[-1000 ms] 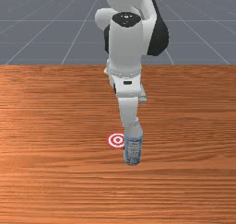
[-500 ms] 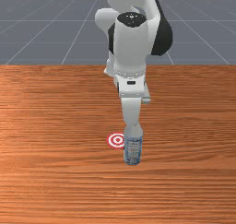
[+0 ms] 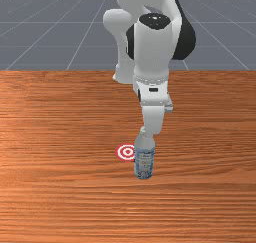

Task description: Pick up the bottle and put it on the marker

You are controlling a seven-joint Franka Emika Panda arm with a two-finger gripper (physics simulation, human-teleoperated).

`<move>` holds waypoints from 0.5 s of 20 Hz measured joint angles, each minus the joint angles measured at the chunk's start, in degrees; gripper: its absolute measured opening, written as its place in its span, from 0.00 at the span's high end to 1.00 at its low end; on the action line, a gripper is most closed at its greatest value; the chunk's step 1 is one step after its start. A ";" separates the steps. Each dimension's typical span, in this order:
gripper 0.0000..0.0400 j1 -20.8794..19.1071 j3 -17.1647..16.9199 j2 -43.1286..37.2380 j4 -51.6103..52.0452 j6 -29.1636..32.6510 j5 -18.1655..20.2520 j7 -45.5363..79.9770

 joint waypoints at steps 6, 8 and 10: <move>0.00 0.17 -0.22 0.73 -0.06 0.63 -0.76 -0.37; 0.00 -0.05 0.00 0.43 -0.81 1.59 -0.36 -0.68; 0.00 0.02 -0.16 0.64 -0.25 0.77 -0.18 0.14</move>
